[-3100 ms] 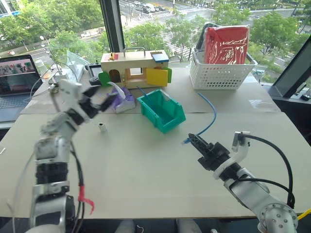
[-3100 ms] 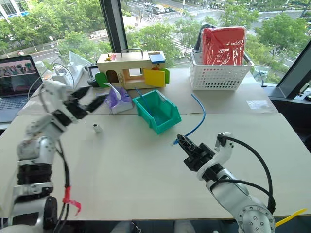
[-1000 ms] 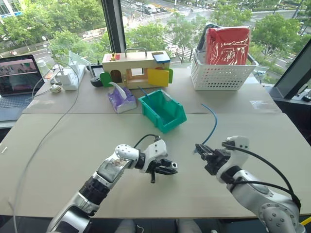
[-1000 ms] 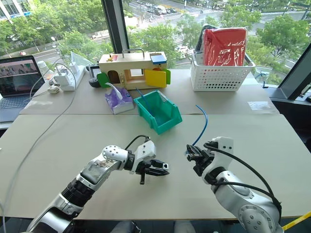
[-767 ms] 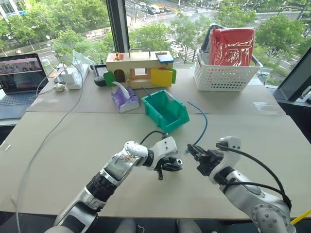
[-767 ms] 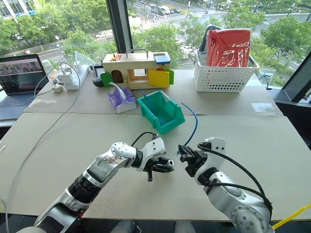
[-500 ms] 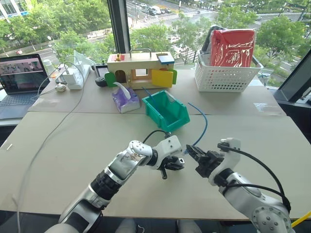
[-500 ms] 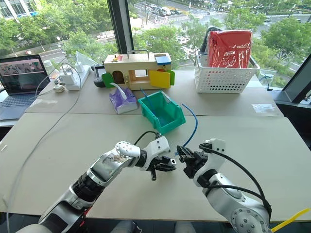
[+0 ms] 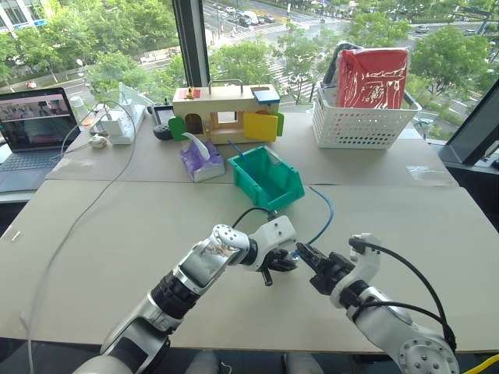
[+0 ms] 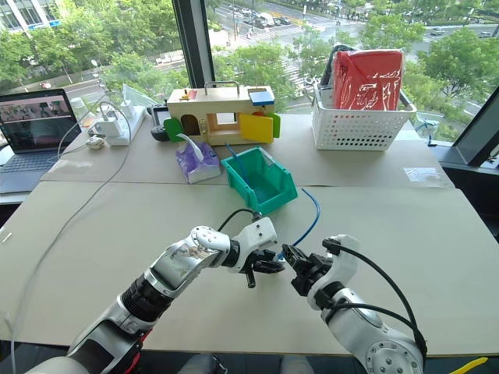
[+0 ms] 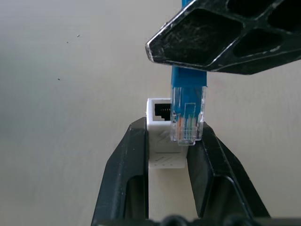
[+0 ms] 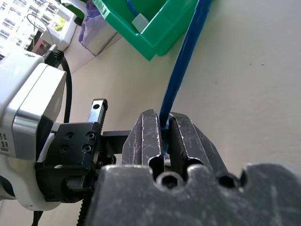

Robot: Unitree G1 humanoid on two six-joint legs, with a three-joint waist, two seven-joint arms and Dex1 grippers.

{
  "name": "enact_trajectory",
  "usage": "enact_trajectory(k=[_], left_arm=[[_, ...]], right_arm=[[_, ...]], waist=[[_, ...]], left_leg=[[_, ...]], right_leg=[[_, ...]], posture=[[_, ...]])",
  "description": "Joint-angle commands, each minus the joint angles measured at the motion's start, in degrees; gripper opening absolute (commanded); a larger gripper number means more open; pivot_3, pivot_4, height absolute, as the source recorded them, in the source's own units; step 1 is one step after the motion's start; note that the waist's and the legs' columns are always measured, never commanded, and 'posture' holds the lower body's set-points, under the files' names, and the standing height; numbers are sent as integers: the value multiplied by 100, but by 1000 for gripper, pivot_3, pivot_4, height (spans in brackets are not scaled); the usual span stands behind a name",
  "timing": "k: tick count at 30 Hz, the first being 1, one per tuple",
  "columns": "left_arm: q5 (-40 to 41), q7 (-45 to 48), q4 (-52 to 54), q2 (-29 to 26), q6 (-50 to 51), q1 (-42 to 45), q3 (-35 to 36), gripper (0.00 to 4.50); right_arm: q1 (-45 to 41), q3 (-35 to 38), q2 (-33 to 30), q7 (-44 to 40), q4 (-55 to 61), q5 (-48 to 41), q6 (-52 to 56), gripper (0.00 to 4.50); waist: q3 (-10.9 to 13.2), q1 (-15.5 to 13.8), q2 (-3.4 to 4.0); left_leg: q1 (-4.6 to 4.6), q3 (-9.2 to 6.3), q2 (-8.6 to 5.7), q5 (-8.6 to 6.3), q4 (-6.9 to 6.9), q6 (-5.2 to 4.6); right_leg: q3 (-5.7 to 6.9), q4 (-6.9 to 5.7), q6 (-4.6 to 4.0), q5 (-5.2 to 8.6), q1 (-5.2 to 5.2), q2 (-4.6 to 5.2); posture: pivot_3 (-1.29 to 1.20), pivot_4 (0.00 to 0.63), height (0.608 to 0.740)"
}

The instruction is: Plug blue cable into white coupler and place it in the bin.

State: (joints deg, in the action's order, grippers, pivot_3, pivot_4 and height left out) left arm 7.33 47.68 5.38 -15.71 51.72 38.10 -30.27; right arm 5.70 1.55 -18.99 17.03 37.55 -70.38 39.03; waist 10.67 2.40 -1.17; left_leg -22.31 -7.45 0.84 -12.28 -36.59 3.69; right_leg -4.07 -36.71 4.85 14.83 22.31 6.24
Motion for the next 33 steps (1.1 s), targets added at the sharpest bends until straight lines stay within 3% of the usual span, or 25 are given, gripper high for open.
enact_trajectory(k=[1,23,33], left_arm=[[-40,-145,-76,-59,229,-69,-32,642],[-93,-264,-62,-186,133,-29,-20,642],[-99,-292,-34,-201,137,-7,-22,642]], right_arm=[[76,131,178,-202,-111,105,-196,0],[123,279,554,-495,-183,306,-277,0],[106,200,429,-618,-235,501,-165,0]], waist=[[0,0,0],[0,20,0],[0,24,0]], left_leg=[[0,0,0,0,0,0],[0,0,0,0,2,0],[1,0,1,0,4,0]], right_leg=[[0,0,0,0,0,0],[0,-2,1,2,3,0],[0,-2,0,3,3,0]], posture=[[0,150,740],[0,150,740],[0,150,740]])
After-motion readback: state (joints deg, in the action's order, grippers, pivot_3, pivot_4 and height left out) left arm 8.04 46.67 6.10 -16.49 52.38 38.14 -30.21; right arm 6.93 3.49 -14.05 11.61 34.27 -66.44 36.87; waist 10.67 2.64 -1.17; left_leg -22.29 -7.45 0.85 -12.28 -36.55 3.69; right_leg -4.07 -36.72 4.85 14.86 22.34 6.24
